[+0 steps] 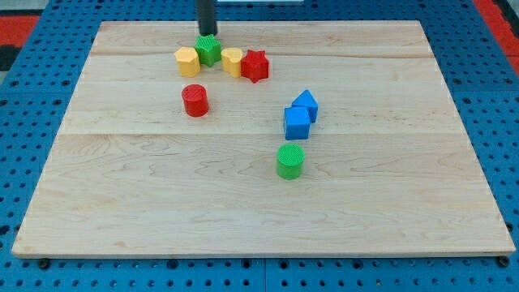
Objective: Move the green star to the green circle
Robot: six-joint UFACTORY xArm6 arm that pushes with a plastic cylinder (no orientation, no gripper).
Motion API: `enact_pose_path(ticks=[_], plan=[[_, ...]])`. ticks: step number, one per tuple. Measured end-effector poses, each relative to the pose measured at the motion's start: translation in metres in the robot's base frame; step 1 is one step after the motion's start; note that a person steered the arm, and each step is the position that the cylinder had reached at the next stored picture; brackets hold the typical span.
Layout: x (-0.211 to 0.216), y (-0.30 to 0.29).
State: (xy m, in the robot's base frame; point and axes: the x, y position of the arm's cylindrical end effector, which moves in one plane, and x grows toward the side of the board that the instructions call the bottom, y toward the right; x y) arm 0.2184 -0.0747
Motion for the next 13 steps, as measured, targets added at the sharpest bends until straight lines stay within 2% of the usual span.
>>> enact_pose_path(ticks=[2,4,7,9,10,11,13], plan=[[0.006,0.046],[0.018,0.046],[0.05,-0.018],[0.054,-0.082],[0.071,-0.116],[0.114,-0.128],[0.18,-0.12]])
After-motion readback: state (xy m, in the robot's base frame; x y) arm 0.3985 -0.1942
